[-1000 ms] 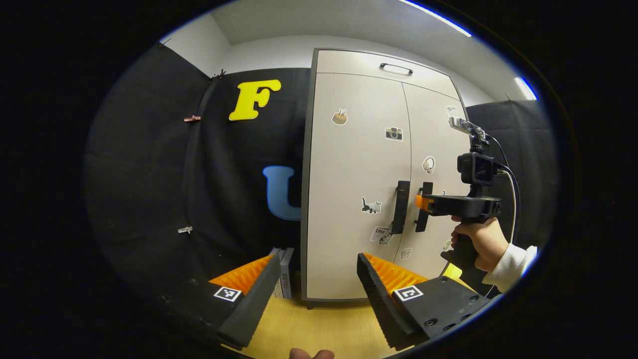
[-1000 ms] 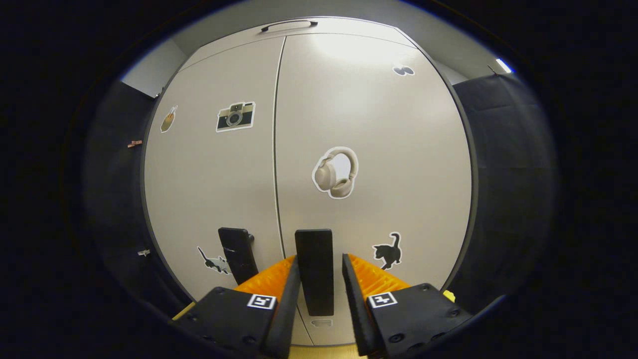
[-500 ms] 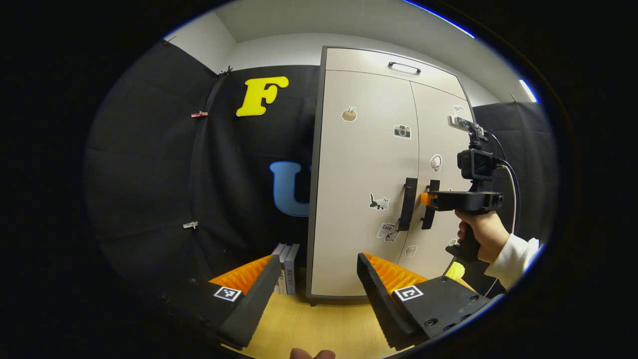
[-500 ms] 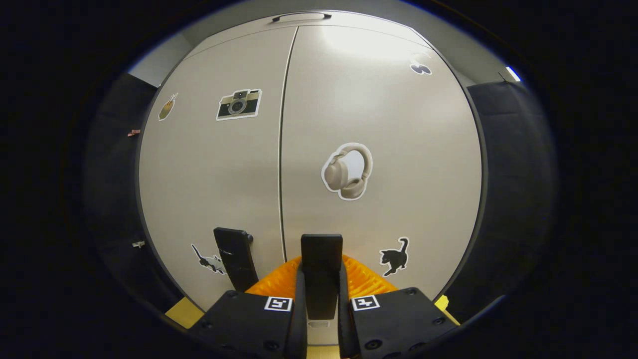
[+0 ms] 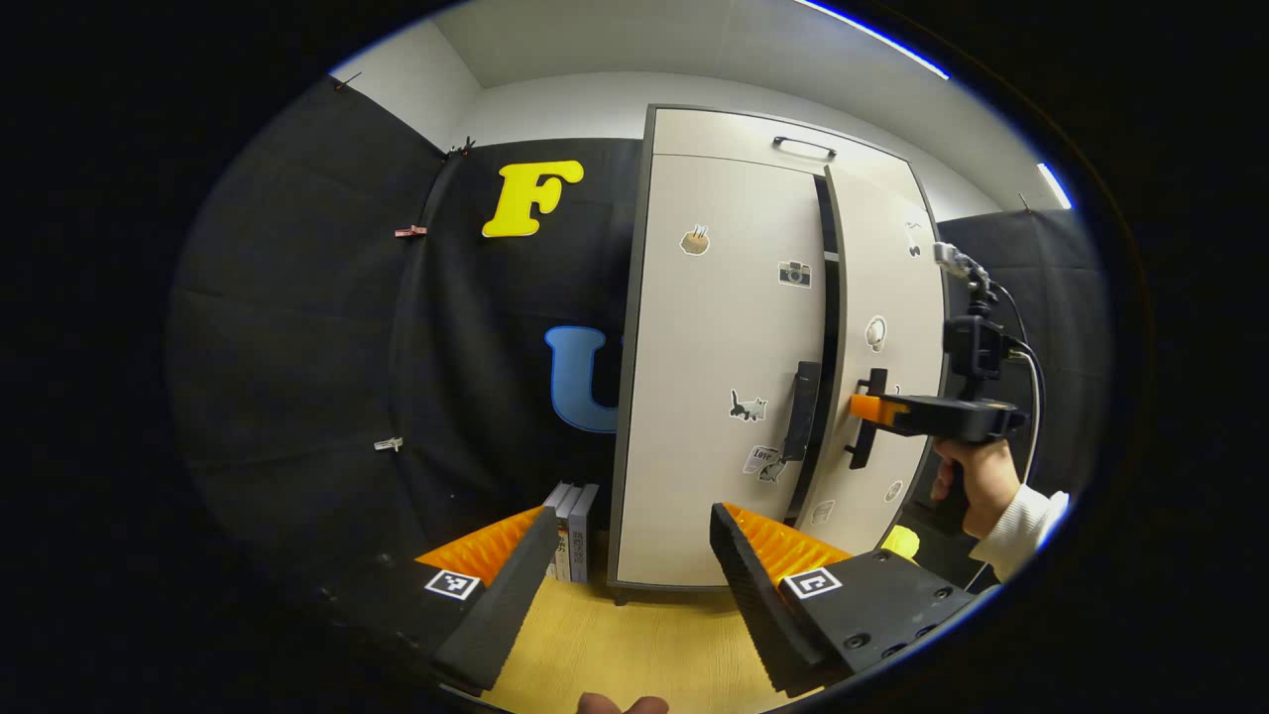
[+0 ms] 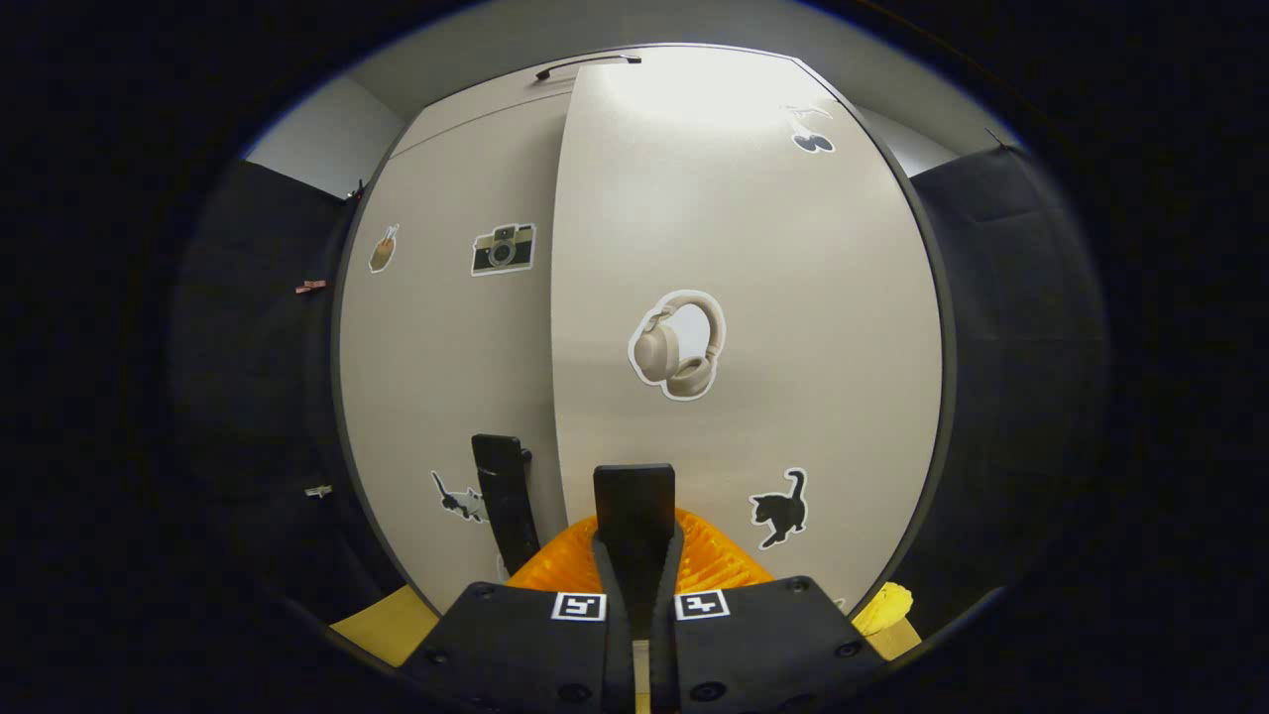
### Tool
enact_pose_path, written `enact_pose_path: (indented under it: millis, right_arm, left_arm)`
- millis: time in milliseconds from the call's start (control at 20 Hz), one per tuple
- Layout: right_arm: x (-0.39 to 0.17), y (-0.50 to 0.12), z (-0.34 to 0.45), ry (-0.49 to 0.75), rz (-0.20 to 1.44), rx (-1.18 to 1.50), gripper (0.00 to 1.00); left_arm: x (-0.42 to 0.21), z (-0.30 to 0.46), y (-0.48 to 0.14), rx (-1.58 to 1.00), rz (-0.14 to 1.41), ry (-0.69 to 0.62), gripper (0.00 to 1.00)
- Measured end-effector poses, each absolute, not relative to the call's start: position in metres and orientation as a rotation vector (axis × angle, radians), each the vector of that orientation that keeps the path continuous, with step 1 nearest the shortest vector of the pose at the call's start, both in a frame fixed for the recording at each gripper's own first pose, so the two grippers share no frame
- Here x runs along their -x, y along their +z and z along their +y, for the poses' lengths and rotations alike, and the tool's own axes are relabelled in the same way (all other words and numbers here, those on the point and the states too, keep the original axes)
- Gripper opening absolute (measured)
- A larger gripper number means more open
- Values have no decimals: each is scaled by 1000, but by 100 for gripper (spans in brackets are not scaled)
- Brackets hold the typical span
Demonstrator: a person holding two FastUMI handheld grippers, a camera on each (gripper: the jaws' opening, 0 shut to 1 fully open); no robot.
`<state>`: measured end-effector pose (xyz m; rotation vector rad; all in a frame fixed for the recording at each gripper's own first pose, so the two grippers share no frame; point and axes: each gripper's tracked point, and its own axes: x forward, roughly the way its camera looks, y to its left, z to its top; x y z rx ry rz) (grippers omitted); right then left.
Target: Open the right door of the double-door shoe cabinet with the right hand, and open the left door with the left hand.
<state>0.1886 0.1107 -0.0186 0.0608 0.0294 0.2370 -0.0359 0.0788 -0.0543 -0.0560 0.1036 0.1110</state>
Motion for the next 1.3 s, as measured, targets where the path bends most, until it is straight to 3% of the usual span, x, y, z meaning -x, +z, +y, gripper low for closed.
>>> enact_pose_path:
  millis: [250,850,1300]
  right_arm:
    - [-178,-14,103,342,23,-67,10]
    - [-158,-6,77,460,50,-112,10]
    - [-143,-2,48,537,61,-136,10]
  left_arm:
    - [42,70,-56,43,112,142,96]
    - [44,29,-44,-1,103,217,96]
    - [22,-20,-46,-17,116,191,95]
